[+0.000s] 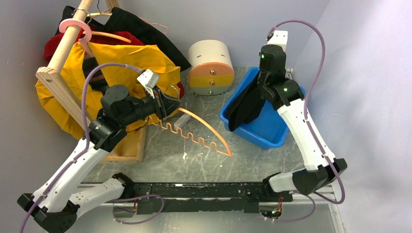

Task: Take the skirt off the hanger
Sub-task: Place the skirt in the bin, then place the hanger at the clothesline.

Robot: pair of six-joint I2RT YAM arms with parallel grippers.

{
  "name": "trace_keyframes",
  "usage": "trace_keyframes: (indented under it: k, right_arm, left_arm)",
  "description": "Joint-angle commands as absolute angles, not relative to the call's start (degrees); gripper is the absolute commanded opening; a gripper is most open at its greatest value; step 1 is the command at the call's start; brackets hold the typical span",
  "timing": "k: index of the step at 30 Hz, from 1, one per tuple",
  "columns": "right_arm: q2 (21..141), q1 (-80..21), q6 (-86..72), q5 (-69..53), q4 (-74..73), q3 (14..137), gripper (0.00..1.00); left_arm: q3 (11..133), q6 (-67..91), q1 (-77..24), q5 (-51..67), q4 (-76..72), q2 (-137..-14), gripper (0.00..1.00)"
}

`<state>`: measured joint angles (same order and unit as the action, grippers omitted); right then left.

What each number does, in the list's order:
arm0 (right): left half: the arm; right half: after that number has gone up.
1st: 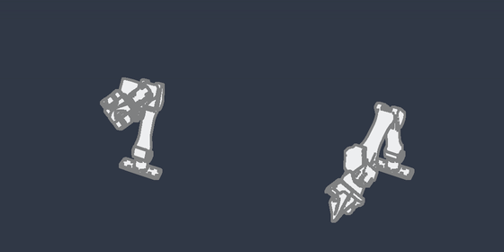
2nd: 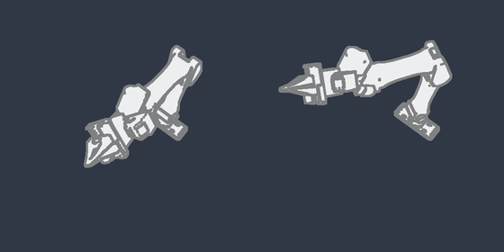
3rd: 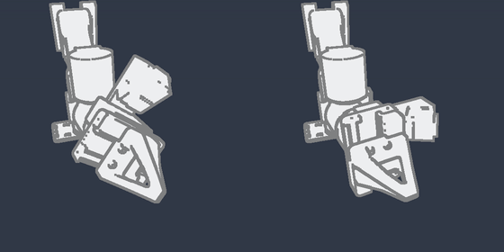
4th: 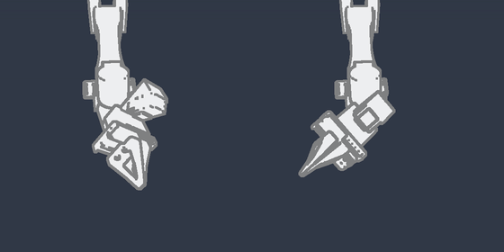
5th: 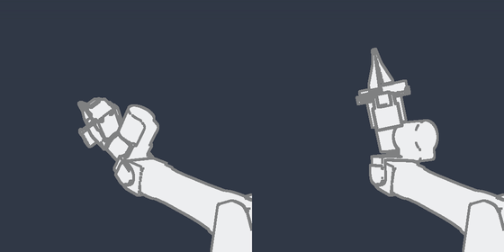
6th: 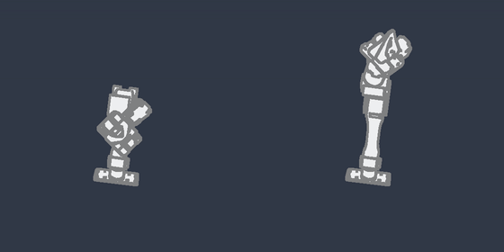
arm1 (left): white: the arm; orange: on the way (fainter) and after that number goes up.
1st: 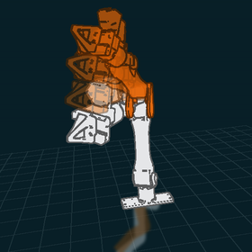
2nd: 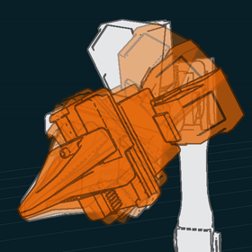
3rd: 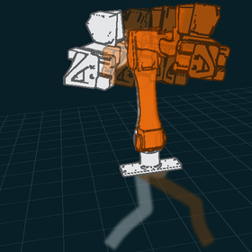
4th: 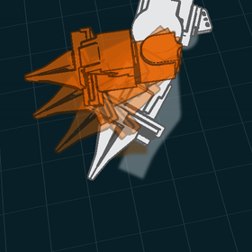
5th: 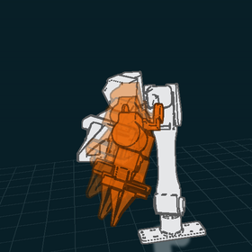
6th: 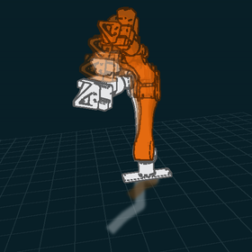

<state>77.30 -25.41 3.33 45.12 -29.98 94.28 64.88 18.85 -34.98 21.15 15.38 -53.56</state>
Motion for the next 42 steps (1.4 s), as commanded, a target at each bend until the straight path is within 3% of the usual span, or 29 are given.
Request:
trace_keyframes:
  k: [1,6,12,20,25,29,36,42]
  right_arm:
    - [79.57,-17.88,-7.08,37.51,-35.84,93.13,0.00]
    - [84.33,-9.64,-13.08,28.97,-36.40,92.97,0.00]
    - [92.12,-7.38,-17.60,22.60,-34.80,90.79,0.02]
    - [93.01,-7.38,-21.33,26.40,-36.75,88.83,0.71]
    - [90.42,-7.47,-23.95,28.19,-44.62,93.75,0.93]
    - [85.59,-7.45,-23.47,15.18,-46.37,91.83,0.96]
    - [71.00,-7.47,-19.76,-21.61,-37.24,76.85,0.93]
    - [64.89,-7.72,-19.19,-44.11,-34.05,74.76,0.93]
  left_arm:
    - [66.62,19.83,-35.37,20.48,13.15,-52.21,0.07]
    - [66.87,19.59,-35.34,21.25,13.46,-52.62,0.07]
    - [66.20,19.80,-35.35,20.43,12.50,-51.70,0.07]
    - [68.30,20.48,-35.37,19.65,13.25,-52.72,0.07]
    - [68.49,20.39,-35.37,19.00,13.06,-53.36,0.07]
    - [68.59,20.35,-35.37,18.40,13.08,-54.27,0.07]
    - [69.94,18.15,-35.34,13.88,16.68,-55.83,0.07]
    - [71.10,16.84,-35.39,10.76,19.33,-57.15,0.07]
